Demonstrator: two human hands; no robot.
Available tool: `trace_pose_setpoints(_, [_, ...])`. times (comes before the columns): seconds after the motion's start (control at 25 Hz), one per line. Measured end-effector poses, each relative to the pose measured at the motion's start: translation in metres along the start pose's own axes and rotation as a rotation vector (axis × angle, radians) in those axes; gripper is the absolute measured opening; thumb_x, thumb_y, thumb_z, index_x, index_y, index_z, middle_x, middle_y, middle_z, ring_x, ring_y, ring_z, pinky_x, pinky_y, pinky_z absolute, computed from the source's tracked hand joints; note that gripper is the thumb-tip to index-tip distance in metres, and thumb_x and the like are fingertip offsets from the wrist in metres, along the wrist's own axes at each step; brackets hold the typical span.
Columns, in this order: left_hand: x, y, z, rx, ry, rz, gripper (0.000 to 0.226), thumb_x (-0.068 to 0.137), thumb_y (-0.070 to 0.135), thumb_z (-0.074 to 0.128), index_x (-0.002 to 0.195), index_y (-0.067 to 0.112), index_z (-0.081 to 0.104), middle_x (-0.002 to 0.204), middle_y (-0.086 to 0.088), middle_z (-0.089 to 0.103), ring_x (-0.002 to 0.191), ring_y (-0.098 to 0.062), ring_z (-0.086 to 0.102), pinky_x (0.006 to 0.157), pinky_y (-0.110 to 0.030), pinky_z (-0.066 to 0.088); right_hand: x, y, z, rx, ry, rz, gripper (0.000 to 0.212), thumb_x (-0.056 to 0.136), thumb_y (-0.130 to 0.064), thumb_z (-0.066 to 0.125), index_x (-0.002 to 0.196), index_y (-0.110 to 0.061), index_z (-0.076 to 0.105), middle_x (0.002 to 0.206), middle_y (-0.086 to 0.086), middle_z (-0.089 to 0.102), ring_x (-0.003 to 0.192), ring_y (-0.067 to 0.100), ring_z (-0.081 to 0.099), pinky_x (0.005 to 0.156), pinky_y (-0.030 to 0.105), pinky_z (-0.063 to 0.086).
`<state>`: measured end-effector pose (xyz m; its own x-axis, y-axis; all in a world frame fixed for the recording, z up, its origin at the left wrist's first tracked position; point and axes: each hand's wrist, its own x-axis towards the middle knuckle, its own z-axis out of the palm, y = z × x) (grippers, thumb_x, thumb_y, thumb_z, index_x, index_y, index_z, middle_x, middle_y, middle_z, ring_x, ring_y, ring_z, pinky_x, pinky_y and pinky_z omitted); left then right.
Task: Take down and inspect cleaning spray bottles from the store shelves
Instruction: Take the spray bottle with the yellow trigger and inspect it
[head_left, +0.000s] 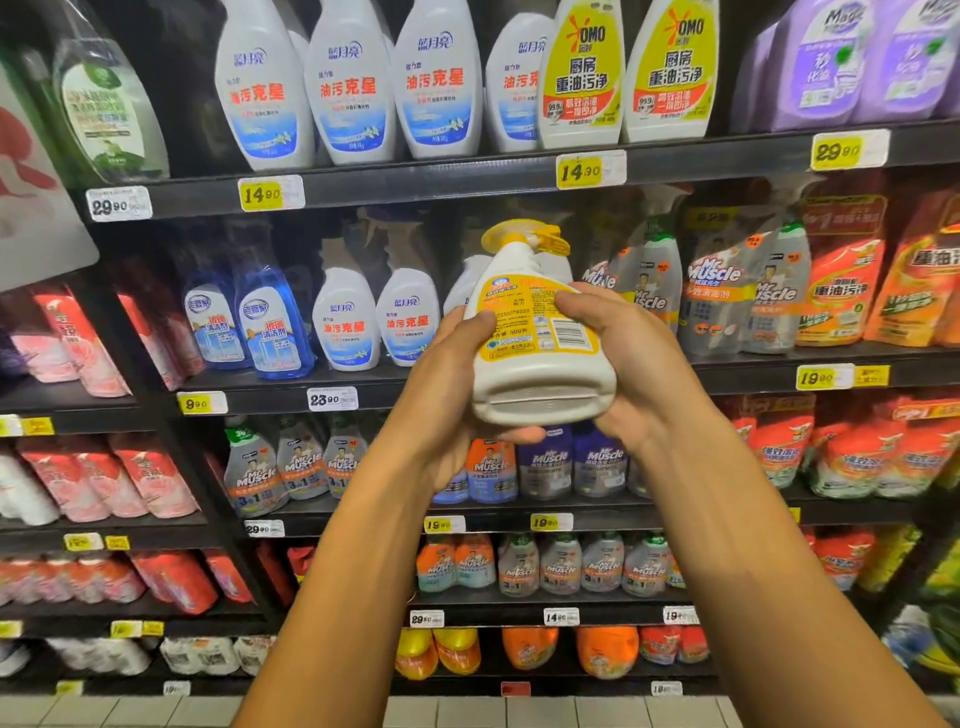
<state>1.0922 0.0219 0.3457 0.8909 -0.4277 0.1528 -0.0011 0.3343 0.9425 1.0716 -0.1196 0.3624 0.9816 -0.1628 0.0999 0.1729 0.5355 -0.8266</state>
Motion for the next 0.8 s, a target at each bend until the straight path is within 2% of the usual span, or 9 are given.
trace_pose_setpoints(0.12, [0.001, -0.005, -0.001, 0.022, 0.016, -0.004, 0.022, 0.101, 0.033, 0.045, 0.121, 0.027, 0.053, 0.096, -0.002, 0.076, 0.077, -0.023, 0.075, 0.045, -0.034, 0.055, -0.001, 0.002, -0.002, -0.007, -0.004, -0.009, 0.03, 0.096, -0.003, 0.053, 0.126, 0.0, 0.054, 0.103, 0.021, 0.07, 0.078, 0.028, 0.072, 0.066, 0.038, 0.061])
trace_pose_setpoints(0.24, [0.002, -0.013, -0.003, 0.079, 0.032, 0.014, 0.026, 0.102, 0.032, 0.044, 0.126, 0.033, 0.051, 0.107, -0.001, 0.074, 0.086, -0.024, 0.075, 0.051, -0.038, 0.056, 0.0, 0.01, -0.008, -0.046, 0.006, -0.056, 0.042, 0.095, -0.005, 0.057, 0.137, -0.008, 0.05, 0.119, 0.019, 0.068, 0.09, 0.03, 0.074, 0.072, 0.041, 0.061])
trace_pose_setpoints(0.32, [0.002, -0.02, -0.003, 0.12, 0.061, 0.02, 0.036, 0.101, 0.031, 0.047, 0.136, 0.039, 0.04, 0.117, 0.003, 0.07, 0.092, -0.019, 0.074, 0.057, -0.039, 0.058, 0.001, 0.015, -0.008, -0.174, 0.048, -0.167, 0.045, 0.095, -0.005, 0.059, 0.138, -0.016, 0.049, 0.123, 0.012, 0.066, 0.096, 0.028, 0.073, 0.074, 0.038, 0.062])
trace_pose_setpoints(0.4, [0.002, -0.034, -0.003, 0.158, 0.04, 0.053, 0.05, 0.099, 0.033, 0.052, 0.142, 0.045, 0.03, 0.126, 0.009, 0.065, 0.101, -0.01, 0.07, 0.072, -0.036, 0.06, 0.002, 0.019, -0.008, -0.389, 0.088, -0.333, 0.049, 0.096, -0.005, 0.059, 0.14, -0.022, 0.045, 0.127, 0.004, 0.062, 0.103, 0.019, 0.069, 0.078, 0.029, 0.06])
trace_pose_setpoints(0.48, [0.002, -0.047, 0.0, 0.137, 0.007, 0.109, 0.049, 0.094, 0.042, 0.058, 0.136, 0.05, 0.034, 0.137, 0.012, 0.058, 0.117, -0.005, 0.061, 0.098, -0.032, 0.052, 0.003, 0.024, -0.009, -0.517, 0.063, -0.453, 0.049, 0.097, -0.005, 0.057, 0.14, -0.024, 0.043, 0.127, -0.003, 0.058, 0.103, 0.003, 0.064, 0.079, 0.017, 0.055])
trace_pose_setpoints(0.52, [0.003, -0.051, 0.0, 0.083, 0.004, 0.132, 0.049, 0.091, 0.044, 0.061, 0.133, 0.05, 0.037, 0.138, 0.014, 0.057, 0.122, -0.005, 0.059, 0.103, -0.032, 0.048, 0.004, 0.026, -0.011, -0.511, 0.028, -0.465, 0.045, 0.099, -0.006, 0.054, 0.139, -0.025, 0.044, 0.127, -0.005, 0.059, 0.103, 0.001, 0.064, 0.08, 0.016, 0.054])
trace_pose_setpoints(0.64, [0.008, -0.061, -0.007, -0.141, 0.005, 0.161, 0.054, 0.087, 0.033, 0.06, 0.139, 0.035, 0.044, 0.132, 0.008, 0.064, 0.118, -0.012, 0.062, 0.093, -0.037, 0.054, 0.006, 0.02, -0.02, -0.329, -0.115, -0.363, 0.031, 0.103, -0.01, 0.044, 0.128, -0.024, 0.056, 0.119, -0.008, 0.067, 0.103, 0.008, 0.067, 0.081, 0.023, 0.056])
trace_pose_setpoints(0.72, [0.009, -0.069, -0.017, -0.312, -0.002, 0.123, 0.053, 0.089, 0.027, 0.056, 0.141, 0.024, 0.047, 0.133, -0.004, 0.063, 0.106, -0.018, 0.066, 0.076, -0.039, 0.058, 0.008, 0.016, -0.027, -0.357, -0.184, -0.337, 0.029, 0.103, -0.008, 0.044, 0.121, -0.024, 0.06, 0.119, -0.008, 0.067, 0.1, 0.008, 0.068, 0.077, 0.022, 0.056])
trace_pose_setpoints(0.8, [0.009, -0.078, -0.026, -0.488, -0.055, 0.055, 0.05, 0.092, 0.027, 0.052, 0.141, 0.016, 0.049, 0.125, -0.015, 0.061, 0.096, -0.026, 0.066, 0.065, -0.039, 0.056, 0.016, 0.012, -0.033, -0.481, -0.165, -0.335, 0.028, 0.102, -0.009, 0.05, 0.125, -0.023, 0.058, 0.128, -0.001, 0.062, 0.108, 0.012, 0.067, 0.08, 0.025, 0.058])
